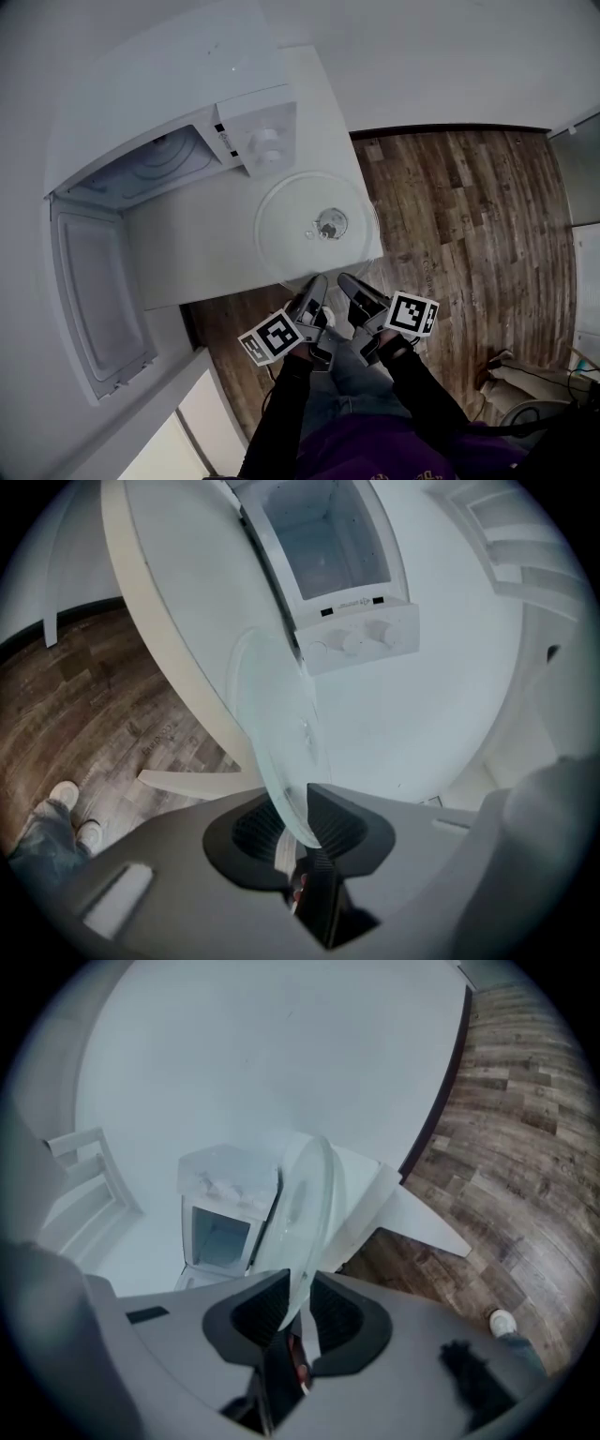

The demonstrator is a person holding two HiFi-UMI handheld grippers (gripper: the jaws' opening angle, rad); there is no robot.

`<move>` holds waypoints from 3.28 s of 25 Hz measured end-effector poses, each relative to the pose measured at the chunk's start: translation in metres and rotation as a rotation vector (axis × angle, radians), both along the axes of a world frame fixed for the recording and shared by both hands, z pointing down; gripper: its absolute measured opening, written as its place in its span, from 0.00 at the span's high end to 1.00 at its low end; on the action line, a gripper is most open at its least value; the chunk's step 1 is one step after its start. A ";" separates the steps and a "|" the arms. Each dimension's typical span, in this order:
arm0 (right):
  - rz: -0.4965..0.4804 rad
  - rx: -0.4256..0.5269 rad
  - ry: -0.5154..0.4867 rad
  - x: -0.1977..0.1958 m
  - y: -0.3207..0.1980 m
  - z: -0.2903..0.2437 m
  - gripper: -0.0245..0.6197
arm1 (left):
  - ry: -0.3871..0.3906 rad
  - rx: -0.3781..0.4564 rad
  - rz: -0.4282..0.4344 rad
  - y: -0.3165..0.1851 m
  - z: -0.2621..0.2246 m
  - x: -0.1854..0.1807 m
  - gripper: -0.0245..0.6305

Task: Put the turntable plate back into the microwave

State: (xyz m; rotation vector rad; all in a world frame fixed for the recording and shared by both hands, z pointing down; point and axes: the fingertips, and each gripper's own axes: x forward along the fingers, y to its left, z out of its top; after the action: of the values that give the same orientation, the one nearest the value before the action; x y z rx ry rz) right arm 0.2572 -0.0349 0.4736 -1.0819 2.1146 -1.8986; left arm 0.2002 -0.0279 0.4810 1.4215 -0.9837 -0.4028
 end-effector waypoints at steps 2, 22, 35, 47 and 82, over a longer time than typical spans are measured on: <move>0.021 -0.014 -0.019 0.002 0.000 0.000 0.85 | 0.018 0.001 -0.023 0.001 -0.002 0.000 0.85; -0.039 0.108 -0.062 -0.006 0.009 -0.044 0.85 | 0.193 0.129 -0.200 0.019 -0.042 -0.009 0.87; -0.211 0.178 -0.129 -0.058 0.028 -0.077 0.85 | 0.113 0.228 -0.355 0.048 -0.073 -0.058 0.86; -0.355 0.256 -0.175 -0.117 0.033 -0.103 0.84 | 0.087 0.314 -0.523 0.060 -0.100 -0.111 0.86; -0.350 0.443 -0.033 -0.268 -0.069 -0.100 0.77 | 0.231 0.470 -0.557 -0.050 -0.103 -0.266 0.86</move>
State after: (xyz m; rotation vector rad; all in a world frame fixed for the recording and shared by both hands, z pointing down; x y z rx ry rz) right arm -0.0105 -0.1043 0.3733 -0.6166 2.6635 -1.4234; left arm -0.0660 -0.0783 0.3783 1.4487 -1.1308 -1.2476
